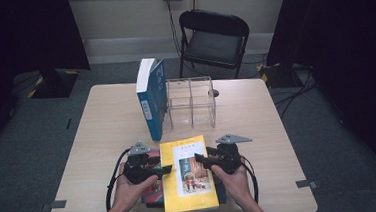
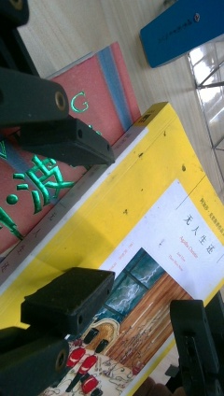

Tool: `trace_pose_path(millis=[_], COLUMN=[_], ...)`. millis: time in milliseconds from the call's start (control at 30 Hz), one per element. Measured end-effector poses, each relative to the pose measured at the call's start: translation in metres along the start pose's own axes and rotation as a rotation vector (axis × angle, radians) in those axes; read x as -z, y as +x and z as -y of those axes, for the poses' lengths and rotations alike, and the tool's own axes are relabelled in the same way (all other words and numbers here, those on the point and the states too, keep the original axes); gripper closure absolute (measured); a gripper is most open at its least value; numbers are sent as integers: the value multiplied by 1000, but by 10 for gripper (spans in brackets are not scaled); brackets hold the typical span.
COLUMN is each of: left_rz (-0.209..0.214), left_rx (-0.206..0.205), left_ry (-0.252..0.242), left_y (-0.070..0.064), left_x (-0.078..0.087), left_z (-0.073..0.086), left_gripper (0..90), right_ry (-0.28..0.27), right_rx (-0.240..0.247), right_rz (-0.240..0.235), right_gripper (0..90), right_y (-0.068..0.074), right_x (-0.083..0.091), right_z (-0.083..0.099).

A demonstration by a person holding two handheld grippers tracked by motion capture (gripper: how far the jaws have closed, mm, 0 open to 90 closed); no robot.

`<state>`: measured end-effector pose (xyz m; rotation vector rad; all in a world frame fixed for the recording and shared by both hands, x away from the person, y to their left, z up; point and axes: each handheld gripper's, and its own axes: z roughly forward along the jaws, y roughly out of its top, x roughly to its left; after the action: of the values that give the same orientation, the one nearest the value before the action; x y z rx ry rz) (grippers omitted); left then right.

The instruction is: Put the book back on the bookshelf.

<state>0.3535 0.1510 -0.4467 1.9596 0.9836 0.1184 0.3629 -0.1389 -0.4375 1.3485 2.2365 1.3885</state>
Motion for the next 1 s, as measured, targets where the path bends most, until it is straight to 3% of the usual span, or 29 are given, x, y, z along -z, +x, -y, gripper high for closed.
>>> trace_pose_path(millis=[133, 200, 267, 400, 567, 733, 833, 1000], left_rz=[-10, -6, -2, 7, 9, 13, 21, 34], left_rx=[5, 3, 4, 5, 12, 18, 12, 32], left_ry=[-11, -11, -11, -11, -4, -7, 1, -4], left_y=[-1, -1, 0, 1, 2, 5, 6, 7], left_x=[0, 0, 0, 0, 0, 0, -1, -1], left_z=[1, 2, 1, 1, 0, -1, -2, -2], left_gripper=[376, 376, 376, 376, 380, 395, 397, 392], right_ry=[12, 36, 32, 40, 60, 90, 133, 113], right_rx=[-19, -10, 5, -6, -9, 8, 53, 52], right_rz=[-25, -40, -26, -56, -117, -186, -194, -242], right_gripper=[484, 509, 507, 502, 458, 482, 586, 763], right_y=[5, 8, 13, 8, 8, 13, 15, 14], right_x=[3, 2, 1, -1, -12, -26, -24, -20], right_z=[2, 4, 7, 4, -3, -10, -14, -16])
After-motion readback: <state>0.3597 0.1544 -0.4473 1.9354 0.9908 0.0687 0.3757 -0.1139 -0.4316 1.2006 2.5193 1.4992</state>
